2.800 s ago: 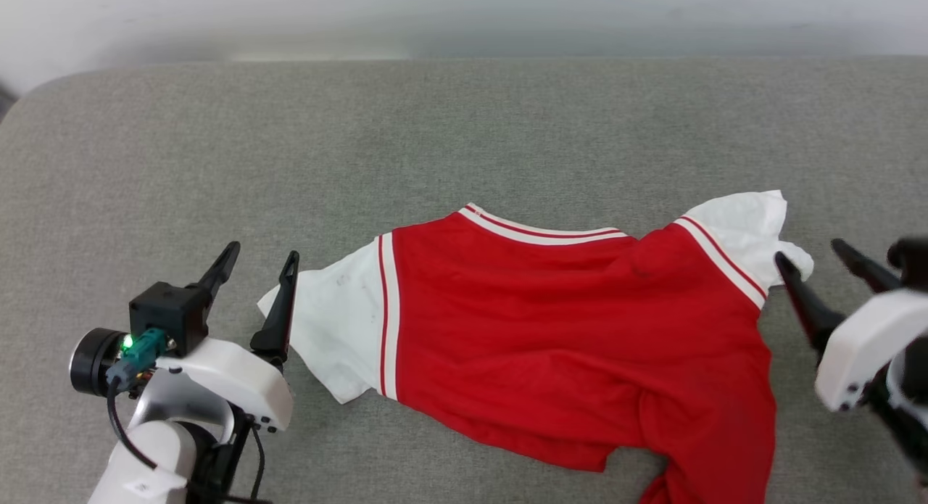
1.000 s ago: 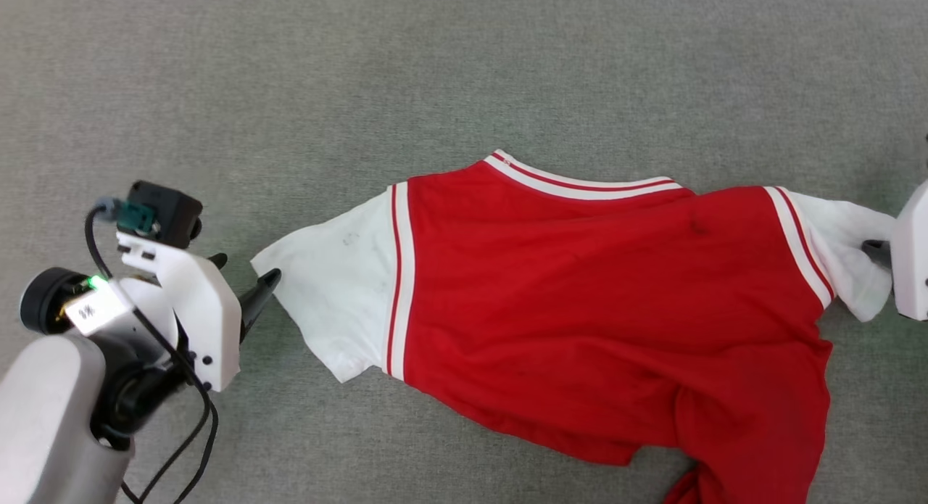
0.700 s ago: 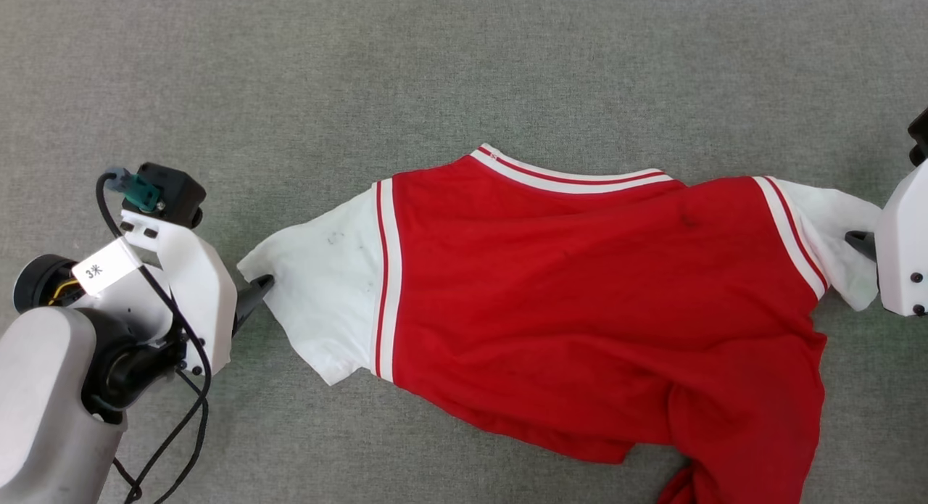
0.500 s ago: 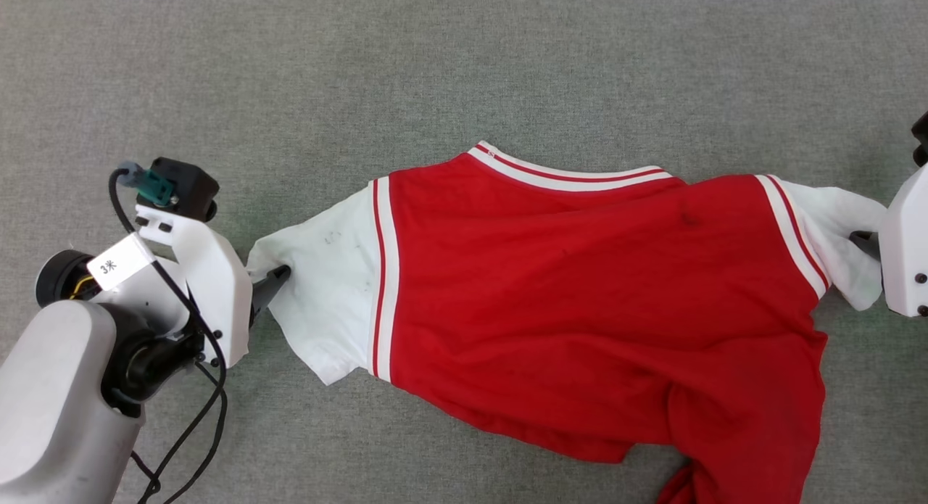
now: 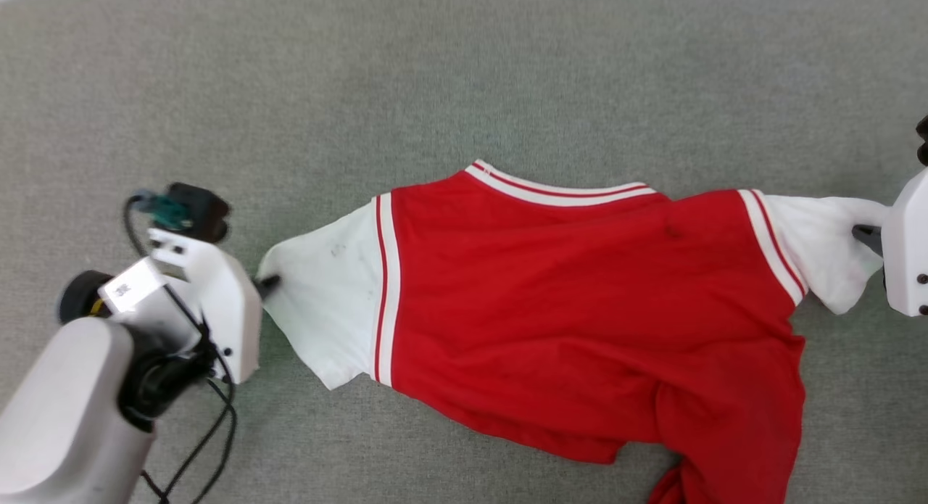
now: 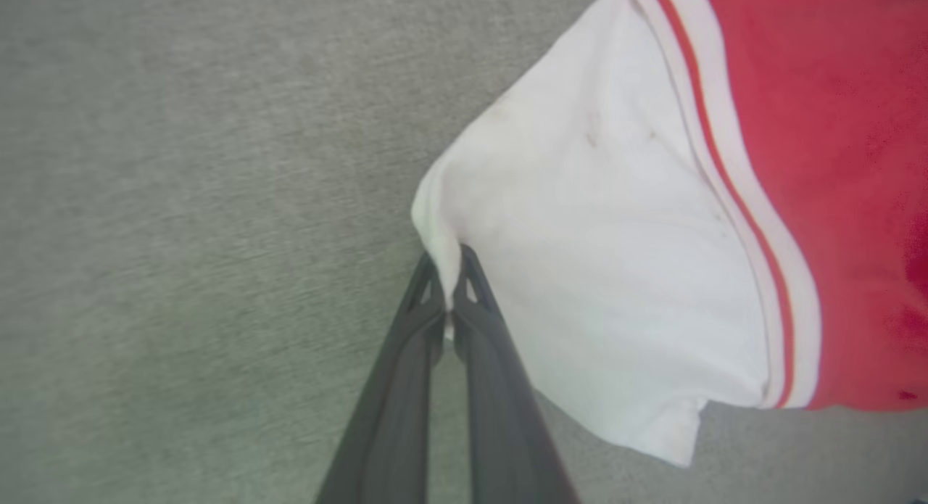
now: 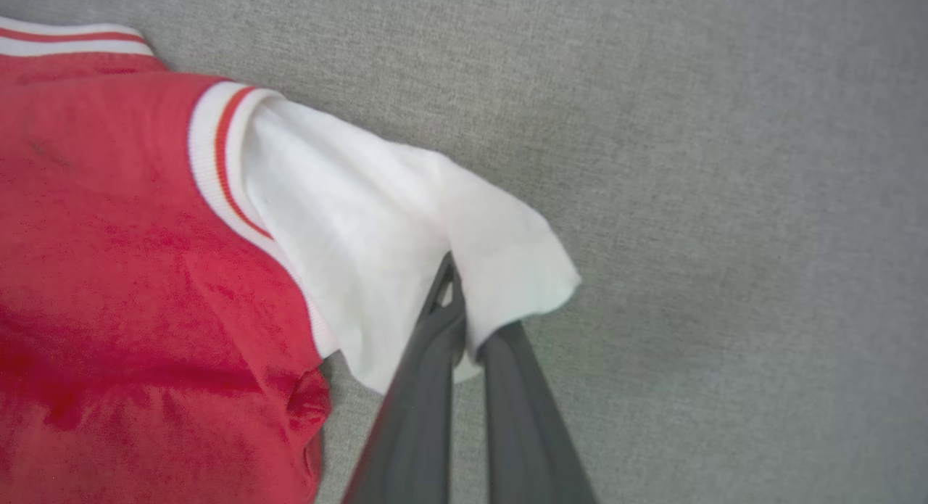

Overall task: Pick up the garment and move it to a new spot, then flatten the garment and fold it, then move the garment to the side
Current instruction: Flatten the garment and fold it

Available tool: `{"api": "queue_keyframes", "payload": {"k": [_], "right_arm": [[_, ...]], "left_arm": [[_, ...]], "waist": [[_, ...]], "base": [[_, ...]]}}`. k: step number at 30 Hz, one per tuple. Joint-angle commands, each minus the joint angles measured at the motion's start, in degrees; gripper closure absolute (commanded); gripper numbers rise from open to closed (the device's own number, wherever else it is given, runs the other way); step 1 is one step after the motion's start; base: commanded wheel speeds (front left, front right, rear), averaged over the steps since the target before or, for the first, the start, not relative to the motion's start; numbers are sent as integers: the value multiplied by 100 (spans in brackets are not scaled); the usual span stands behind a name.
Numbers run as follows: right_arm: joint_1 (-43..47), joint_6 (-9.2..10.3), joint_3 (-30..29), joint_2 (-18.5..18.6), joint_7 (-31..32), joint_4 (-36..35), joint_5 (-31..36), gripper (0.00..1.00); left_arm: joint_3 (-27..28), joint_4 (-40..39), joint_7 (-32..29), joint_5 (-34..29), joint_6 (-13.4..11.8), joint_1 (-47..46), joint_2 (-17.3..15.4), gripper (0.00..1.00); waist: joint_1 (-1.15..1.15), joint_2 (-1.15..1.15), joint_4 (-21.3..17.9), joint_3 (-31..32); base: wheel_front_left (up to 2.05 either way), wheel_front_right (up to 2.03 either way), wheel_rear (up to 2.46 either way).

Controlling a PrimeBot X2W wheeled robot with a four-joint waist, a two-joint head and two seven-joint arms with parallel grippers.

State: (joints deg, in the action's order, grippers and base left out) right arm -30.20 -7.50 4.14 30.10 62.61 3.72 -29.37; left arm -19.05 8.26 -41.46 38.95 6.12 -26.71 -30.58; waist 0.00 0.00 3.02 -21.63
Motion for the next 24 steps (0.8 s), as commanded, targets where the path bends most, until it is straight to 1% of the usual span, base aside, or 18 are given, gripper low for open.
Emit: {"api": "queue_keyframes", "payload": {"k": [1,5,12,17,24], "right_arm": [[6,2,-14,23,-95,-42,-60,100],[15,2,-30,89,-276,-139,-149,100],[58,2,-134,194,-723,-581,-354,100],[17,2,-316,229,-989,-1015,-486,100],[-219,2,-615,178,-1364,-1543,-626,100]], "left_arm": [[113,-110,161,-46,-59,94,-100,100],[277,-448,397,-90,-139,257,-219,100],[762,-1560,819,-199,-448,764,-544,100],[1206,-2196,1135,-250,-634,1021,-755,100],[1896,-3019,1578,-314,-889,1241,-948,100]], "waist": [[0,0,-6,189],[0,0,-8,399],[0,0,-44,872],[0,0,-132,1155],[0,0,-294,1483]], "base": [[0,0,0],[0,0,0],[0,0,0],[0,0,0],[0,0,0]]}}
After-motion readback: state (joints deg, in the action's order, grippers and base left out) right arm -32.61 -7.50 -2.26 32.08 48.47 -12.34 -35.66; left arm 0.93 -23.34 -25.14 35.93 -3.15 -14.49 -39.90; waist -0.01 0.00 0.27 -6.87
